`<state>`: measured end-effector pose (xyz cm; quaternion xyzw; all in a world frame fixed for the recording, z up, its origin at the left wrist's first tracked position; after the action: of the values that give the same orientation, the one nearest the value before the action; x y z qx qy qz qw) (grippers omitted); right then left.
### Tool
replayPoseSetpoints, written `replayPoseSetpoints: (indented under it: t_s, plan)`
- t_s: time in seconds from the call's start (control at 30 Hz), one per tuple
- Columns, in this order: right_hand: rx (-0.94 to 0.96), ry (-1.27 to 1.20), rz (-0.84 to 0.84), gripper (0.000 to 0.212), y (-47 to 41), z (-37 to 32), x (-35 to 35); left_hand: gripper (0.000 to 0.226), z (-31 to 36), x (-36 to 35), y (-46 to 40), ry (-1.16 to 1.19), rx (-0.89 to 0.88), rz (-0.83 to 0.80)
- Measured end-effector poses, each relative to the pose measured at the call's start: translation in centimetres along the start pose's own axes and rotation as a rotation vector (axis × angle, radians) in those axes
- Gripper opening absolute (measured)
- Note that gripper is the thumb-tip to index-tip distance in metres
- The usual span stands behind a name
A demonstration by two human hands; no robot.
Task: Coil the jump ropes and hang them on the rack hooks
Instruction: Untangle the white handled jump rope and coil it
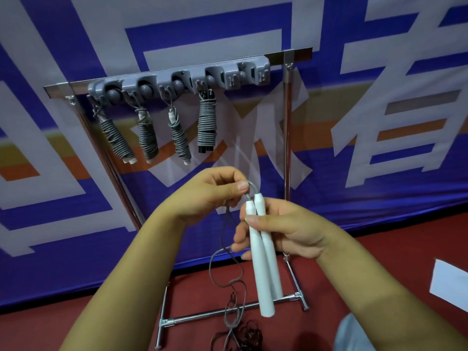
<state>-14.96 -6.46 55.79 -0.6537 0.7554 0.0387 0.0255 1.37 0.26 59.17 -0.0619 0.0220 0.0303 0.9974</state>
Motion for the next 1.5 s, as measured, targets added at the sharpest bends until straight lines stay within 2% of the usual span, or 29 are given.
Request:
replayPoseSetpoints:
  t_s: [0.1,0.2,0.27,0.33,0.4,0.5,0.6,0.67,0.87,0.97,1.13,1.23,1.3,1.43,1.5]
  plan:
    - [0.021,-0.041,-0.082,0.013,-0.3,0.5,-0.3,0.029,0.1,0.0,0.0,0.038,0.008,0.011]
    - [0.013,-0.014,-0.121,0.024,-0.5,1.3,-0.2,0.009,0.4,0.2,0.0,0.061,-0.005,0.041]
    - [0.009,0.021,-0.097,0.025,-0.6,1.6,-0.2,0.013,0.6,0.2,0.1,0.073,-0.015,0.09]
    - [0.017,0.049,0.021,0.024,-0.7,1.7,-0.1,0.01,1.1,-0.1,0.2,0.097,-0.029,0.157]
    - [0.03,0.118,0.233,0.025,-1.1,1.8,0.0,0.015,1.6,-0.6,0.2,0.072,-0.049,0.213]
    - [0.024,0.433,0.553,0.035,-1.9,1.8,-0.2,0.015,2.0,-1.7,0.0,-0.011,-0.07,0.293]
    - [-0.067,0.697,0.721,0.047,-2.7,1.6,-0.6,0.016,2.1,-2.9,-0.5,-0.059,-0.087,0.349]
    - [-0.086,0.774,0.765,0.048,-3.1,1.3,-0.5,0.016,2.1,-3.1,-0.7,-0.056,-0.098,0.382]
    - [-0.118,0.732,0.628,0.018,-2.8,0.9,0.3,0.015,2.4,-2.9,-0.4,0.017,-0.064,0.436]
    - [-0.051,0.642,0.664,0.008,-2.8,1.0,0.3,0.016,2.4,-3.4,-0.4,0.017,-0.063,0.438]
    - [0.085,0.411,0.767,0.006,-3.0,1.0,-0.4,0.02,2.2,-4.8,-0.6,0.12,-0.062,0.402]
    - [0.111,0.469,0.787,0.012,-3.0,1.0,-0.3,0.017,2.2,-4.7,-0.5,0.154,-0.052,0.385]
    - [0.082,0.486,0.723,0.011,-3.0,1.1,-0.1,0.016,2.2,-4.4,-0.4,0.18,-0.031,0.384]
    - [0.017,0.309,0.48,0.016,-2.4,1.3,0.8,0.012,1.8,-3.5,-0.2,0.283,0.038,0.376]
    - [0.012,0.262,0.401,0.011,-2.1,1.3,0.9,0.009,1.6,-3.3,-0.2,0.317,0.053,0.381]
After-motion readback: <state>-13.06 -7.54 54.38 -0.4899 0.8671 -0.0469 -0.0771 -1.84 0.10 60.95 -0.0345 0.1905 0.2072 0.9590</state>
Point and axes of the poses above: each hand's wrist, its own y-axis away from the middle knuckle, its own x-axis out of the back of the hand, z = x × y, the point moved 1 cm from there along -y, towards the middle knuckle, and after that the axes turned 15 degrees about y, right-handed, at the moved point
